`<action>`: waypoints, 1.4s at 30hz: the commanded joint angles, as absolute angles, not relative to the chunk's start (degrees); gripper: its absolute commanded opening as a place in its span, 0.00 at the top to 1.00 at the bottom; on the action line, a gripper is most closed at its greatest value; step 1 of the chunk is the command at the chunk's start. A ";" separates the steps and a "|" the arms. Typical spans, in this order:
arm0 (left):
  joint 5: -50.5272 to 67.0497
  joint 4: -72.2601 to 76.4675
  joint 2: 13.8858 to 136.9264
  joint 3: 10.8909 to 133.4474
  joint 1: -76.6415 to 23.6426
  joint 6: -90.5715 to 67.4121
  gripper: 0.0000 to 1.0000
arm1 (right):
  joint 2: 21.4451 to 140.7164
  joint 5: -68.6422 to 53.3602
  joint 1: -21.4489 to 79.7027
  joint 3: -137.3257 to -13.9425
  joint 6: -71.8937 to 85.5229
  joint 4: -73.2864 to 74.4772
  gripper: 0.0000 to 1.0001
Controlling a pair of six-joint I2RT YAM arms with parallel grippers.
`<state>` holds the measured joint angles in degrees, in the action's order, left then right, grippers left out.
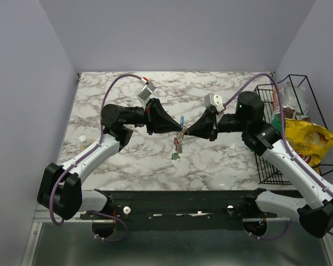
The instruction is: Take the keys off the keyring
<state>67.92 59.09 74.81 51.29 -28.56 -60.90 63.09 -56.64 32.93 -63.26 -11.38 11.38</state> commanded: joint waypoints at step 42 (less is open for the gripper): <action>67.06 62.84 74.88 51.59 -28.48 -61.78 1.00 | 62.93 -54.50 32.87 -61.00 -4.39 3.69 0.65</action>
